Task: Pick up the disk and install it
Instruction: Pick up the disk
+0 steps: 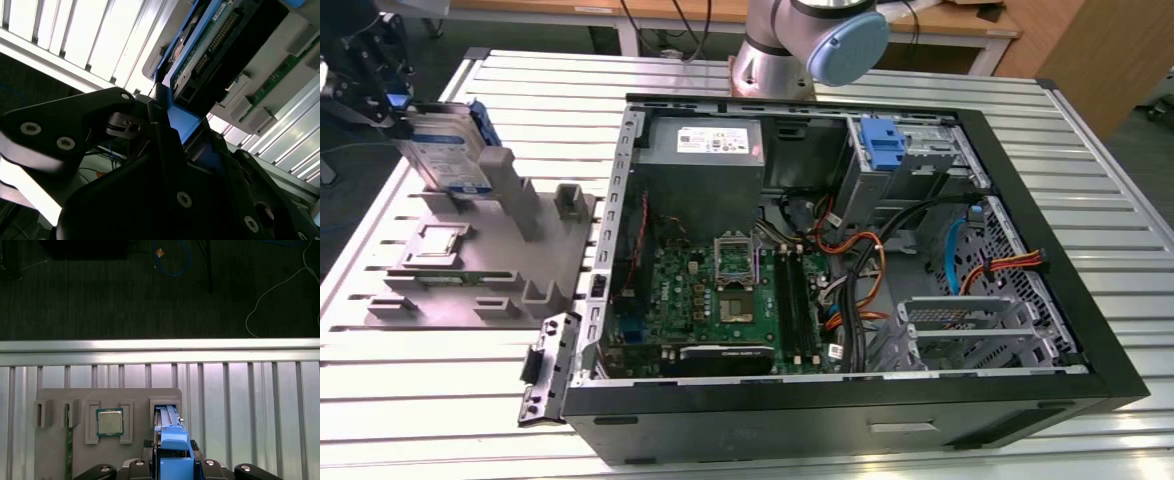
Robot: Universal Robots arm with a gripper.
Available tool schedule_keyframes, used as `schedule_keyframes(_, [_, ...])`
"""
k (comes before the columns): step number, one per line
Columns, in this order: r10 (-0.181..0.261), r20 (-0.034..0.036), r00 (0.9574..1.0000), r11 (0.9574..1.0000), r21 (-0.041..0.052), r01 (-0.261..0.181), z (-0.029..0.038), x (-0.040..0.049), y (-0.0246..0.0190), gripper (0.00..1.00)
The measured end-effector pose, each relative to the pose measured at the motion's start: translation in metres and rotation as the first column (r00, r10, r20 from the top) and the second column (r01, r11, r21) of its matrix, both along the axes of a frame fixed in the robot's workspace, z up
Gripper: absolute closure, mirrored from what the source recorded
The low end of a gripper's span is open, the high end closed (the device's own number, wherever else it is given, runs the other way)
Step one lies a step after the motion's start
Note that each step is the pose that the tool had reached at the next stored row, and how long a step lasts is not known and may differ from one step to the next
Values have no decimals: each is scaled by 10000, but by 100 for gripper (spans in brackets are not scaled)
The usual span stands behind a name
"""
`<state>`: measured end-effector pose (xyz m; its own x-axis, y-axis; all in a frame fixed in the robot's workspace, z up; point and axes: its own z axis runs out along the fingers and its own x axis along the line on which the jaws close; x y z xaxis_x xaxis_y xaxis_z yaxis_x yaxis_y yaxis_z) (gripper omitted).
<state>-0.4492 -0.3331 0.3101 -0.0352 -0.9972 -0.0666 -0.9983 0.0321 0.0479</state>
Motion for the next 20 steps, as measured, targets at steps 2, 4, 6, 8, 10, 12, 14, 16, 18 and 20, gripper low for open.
schedule_keyframes(2, [0, 0, 10000, 10000, 0, 0, 18, 0, 0, 64])
schedule_keyframes(4, [-1, 1, 10000, 10000, 1, 1, 34, 0, 0, 64])
schedule_keyframes(6, [0, -1, 10000, 10000, 0, 0, 52, 0, 0, 64])
schedule_keyframes(8, [0, 0, 10000, 10000, 0, 0, 69, 0, 0, 64])
schedule_keyframes(10, [0, 0, 10000, 10000, 0, 0, 87, 0, 0, 64])
schedule_keyframes(12, [0, 0, 10000, 10000, 0, 0, 102, 0, 0, 64])
schedule_keyframes(14, [0, 0, 10000, 10000, 0, 0, 118, 0, 0, 64])
schedule_keyframes(16, [0, 0, 10000, 10000, 0, 0, 133, 0, 0, 64])
schedule_keyframes(18, [0, 0, 10000, 10000, -1, 0, 147, 0, 0, 64])
schedule_keyframes(20, [0, 0, 10000, 10000, -1, 0, 162, 0, 0, 64])
